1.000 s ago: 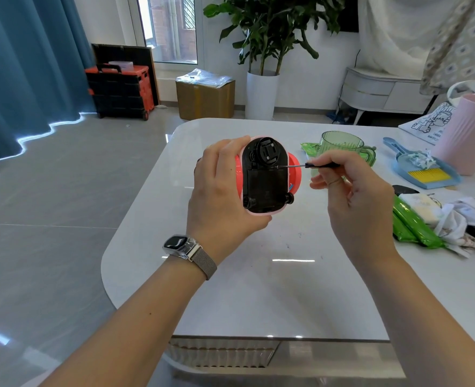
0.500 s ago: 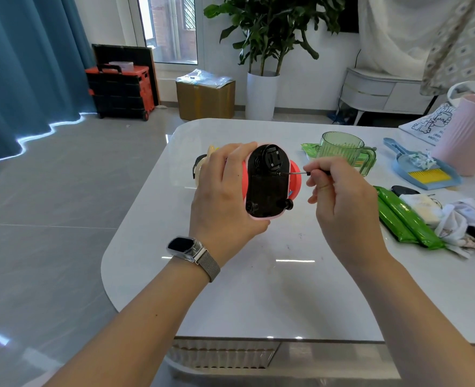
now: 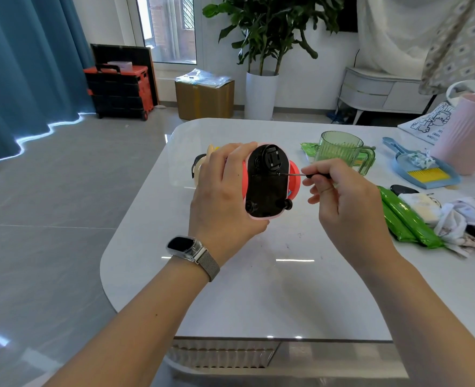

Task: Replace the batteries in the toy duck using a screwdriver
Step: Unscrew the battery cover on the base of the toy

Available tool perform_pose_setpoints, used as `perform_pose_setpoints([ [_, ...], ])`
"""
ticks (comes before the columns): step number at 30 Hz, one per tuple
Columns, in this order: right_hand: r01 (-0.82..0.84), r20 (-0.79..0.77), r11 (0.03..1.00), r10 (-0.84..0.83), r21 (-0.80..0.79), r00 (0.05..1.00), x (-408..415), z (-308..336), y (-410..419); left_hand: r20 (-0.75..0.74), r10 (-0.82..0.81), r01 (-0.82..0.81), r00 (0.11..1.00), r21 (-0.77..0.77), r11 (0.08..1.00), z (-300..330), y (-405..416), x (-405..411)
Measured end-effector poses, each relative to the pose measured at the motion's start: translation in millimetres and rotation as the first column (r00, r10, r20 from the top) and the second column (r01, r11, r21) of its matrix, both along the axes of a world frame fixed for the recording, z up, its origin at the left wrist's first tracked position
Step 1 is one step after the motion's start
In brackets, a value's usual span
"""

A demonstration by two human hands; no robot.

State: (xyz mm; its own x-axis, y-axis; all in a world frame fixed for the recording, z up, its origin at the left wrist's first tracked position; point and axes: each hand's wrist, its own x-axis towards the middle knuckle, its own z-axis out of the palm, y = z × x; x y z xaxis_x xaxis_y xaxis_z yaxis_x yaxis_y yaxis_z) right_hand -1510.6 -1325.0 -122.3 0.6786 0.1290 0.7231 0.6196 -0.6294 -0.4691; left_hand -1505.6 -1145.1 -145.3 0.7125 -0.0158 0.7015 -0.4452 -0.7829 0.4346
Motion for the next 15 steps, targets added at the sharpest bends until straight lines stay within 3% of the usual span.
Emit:
perform_pose_setpoints([
  [9, 0.032, 0.073, 0.997, -0.027, -0.074, 0.997, 1.7, -1.6, -2.3, -0.008, -0.004, 0.004, 1.000, -0.022, 1.000, -1.8, 2.8, 2.6],
  [15, 0.002, 0.007, 0.997, -0.002, -0.078, 1.000, -0.5, -1.3, 0.3, -0.005, -0.003, 0.003, 1.000, -0.021, 1.000, -1.9, 2.7, 2.7],
])
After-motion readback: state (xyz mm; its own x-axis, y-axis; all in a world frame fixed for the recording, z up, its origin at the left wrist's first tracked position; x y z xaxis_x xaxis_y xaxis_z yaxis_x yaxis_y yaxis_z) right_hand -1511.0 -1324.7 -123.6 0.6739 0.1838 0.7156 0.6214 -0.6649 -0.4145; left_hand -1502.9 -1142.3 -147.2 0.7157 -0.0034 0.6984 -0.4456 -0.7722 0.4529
